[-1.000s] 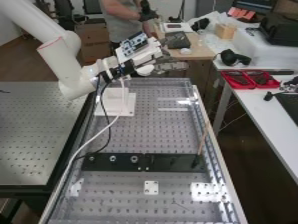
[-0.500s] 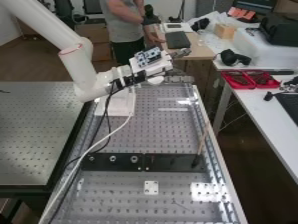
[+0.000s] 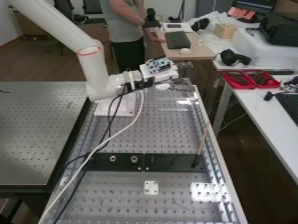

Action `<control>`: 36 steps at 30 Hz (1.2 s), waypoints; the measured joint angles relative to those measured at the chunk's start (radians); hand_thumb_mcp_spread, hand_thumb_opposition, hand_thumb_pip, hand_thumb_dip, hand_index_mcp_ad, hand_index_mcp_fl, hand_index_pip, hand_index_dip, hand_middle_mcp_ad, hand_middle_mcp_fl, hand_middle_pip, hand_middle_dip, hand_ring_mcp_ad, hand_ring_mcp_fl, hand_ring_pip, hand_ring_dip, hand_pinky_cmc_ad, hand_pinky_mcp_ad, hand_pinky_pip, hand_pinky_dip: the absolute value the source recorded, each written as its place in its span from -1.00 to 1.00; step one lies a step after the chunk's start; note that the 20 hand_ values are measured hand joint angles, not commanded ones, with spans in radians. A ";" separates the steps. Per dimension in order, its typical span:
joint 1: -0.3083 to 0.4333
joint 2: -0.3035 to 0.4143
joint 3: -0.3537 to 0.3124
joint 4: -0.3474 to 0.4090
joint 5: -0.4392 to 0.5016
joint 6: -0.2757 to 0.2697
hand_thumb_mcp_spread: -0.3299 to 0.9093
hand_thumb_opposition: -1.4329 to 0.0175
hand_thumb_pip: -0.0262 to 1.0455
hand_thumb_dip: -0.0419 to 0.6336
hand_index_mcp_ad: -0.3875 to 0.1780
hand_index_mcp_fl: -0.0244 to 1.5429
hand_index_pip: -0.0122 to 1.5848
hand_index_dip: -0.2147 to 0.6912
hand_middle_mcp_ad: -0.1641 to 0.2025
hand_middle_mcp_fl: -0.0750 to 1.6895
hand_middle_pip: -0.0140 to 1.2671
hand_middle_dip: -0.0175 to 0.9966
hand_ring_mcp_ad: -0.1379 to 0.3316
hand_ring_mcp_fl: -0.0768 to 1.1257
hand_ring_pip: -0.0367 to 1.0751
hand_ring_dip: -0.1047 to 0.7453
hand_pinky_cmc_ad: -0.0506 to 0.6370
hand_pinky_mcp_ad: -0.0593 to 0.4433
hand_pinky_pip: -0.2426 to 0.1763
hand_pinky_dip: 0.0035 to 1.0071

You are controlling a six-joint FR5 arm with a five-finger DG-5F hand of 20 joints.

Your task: Grab the paper clip and place it in the clear container

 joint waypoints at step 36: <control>-0.097 0.277 -0.151 -0.087 -0.019 -0.018 0.24 -0.20 0.63 0.07 -0.30 -0.96 -0.56 -0.98 -0.04 -0.48 -0.15 0.12 -0.20 -0.61 -0.40 0.10 0.25 0.28 -0.05 -0.28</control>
